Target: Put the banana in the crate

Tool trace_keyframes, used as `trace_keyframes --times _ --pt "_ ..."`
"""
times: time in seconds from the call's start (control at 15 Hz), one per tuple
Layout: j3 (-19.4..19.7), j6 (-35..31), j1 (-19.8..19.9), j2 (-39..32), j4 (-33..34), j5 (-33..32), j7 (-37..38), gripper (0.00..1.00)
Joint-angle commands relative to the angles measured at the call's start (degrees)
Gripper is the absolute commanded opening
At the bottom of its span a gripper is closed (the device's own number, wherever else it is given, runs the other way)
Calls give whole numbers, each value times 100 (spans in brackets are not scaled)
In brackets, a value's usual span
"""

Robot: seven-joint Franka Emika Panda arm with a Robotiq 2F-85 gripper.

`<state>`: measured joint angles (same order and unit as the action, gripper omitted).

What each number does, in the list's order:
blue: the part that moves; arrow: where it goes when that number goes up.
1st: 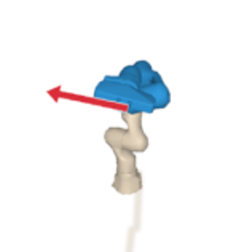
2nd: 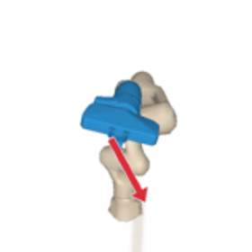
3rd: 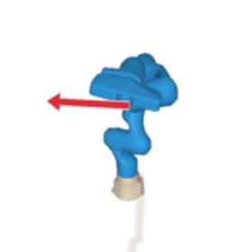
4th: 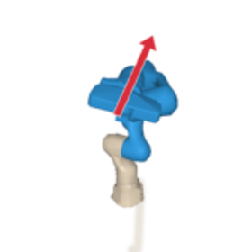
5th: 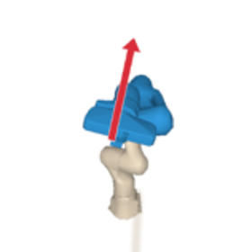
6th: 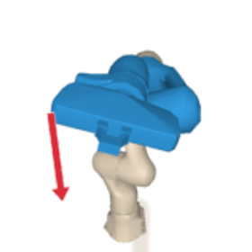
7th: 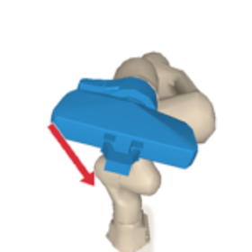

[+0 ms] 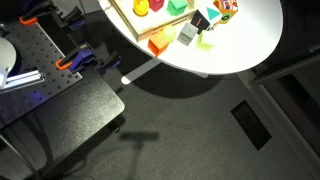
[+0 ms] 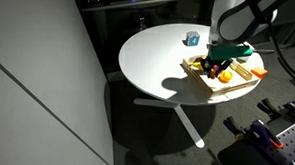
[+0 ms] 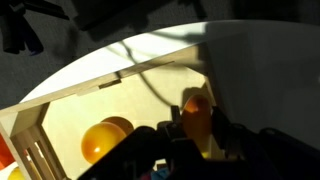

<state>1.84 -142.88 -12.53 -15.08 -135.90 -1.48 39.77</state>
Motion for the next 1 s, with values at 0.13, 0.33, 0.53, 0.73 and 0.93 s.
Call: trace_keyframes --times 0.13,0.33,0.53,0.73,0.93 --pt "-5 60 317 444 -437 19 -33 59" --pt "-89 232 398 600 -484 106 -249 73" --pt "-196 549 463 824 -499 231 -690 97" --pt "-273 1186 566 1088 -418 417 -1433 100" --pt "-274 1902 666 1366 -310 427 -2071 100"
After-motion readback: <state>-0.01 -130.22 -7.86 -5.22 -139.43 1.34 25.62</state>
